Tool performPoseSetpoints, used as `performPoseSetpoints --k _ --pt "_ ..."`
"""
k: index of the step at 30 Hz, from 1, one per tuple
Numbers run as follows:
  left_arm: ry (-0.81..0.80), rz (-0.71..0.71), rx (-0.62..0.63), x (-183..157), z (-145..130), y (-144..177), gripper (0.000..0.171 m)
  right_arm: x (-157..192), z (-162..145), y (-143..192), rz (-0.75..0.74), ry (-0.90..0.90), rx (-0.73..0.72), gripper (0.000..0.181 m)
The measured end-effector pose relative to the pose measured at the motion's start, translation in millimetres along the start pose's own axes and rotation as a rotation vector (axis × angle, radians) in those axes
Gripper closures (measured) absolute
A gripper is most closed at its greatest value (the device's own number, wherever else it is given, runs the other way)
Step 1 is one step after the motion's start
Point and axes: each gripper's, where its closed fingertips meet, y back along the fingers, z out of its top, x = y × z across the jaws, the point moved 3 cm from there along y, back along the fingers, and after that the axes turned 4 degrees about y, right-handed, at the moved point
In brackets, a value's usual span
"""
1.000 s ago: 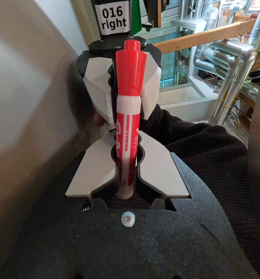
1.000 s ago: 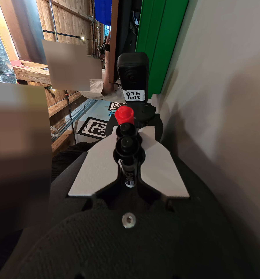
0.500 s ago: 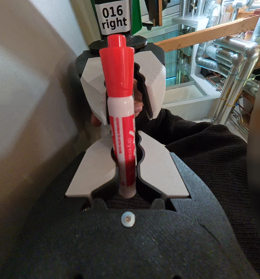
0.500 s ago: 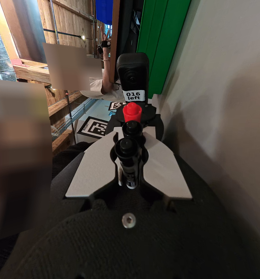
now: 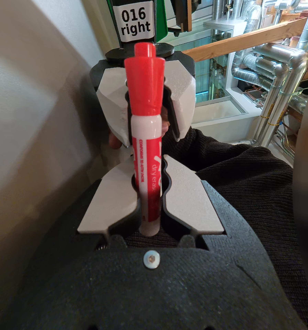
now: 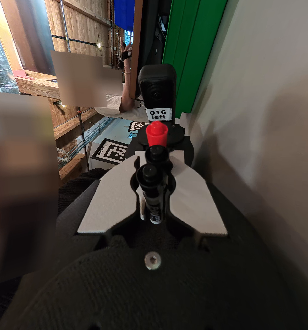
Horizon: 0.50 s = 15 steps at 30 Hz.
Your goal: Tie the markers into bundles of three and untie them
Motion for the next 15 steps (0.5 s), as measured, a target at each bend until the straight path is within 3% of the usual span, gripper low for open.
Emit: performPoseSetpoints --k 6,15 --pt "0.006 -0.008 -0.009 -0.6 1.3 1.0 0.153 0.7 -0.7 0.3 -0.001 0.020 0.012 0.162" --pt "-0.004 -0.003 -0.001 -1.0 0.5 0.2 0.152 -0.1 -3.1 -2.0 -0.017 0.035 0.031 0.158"
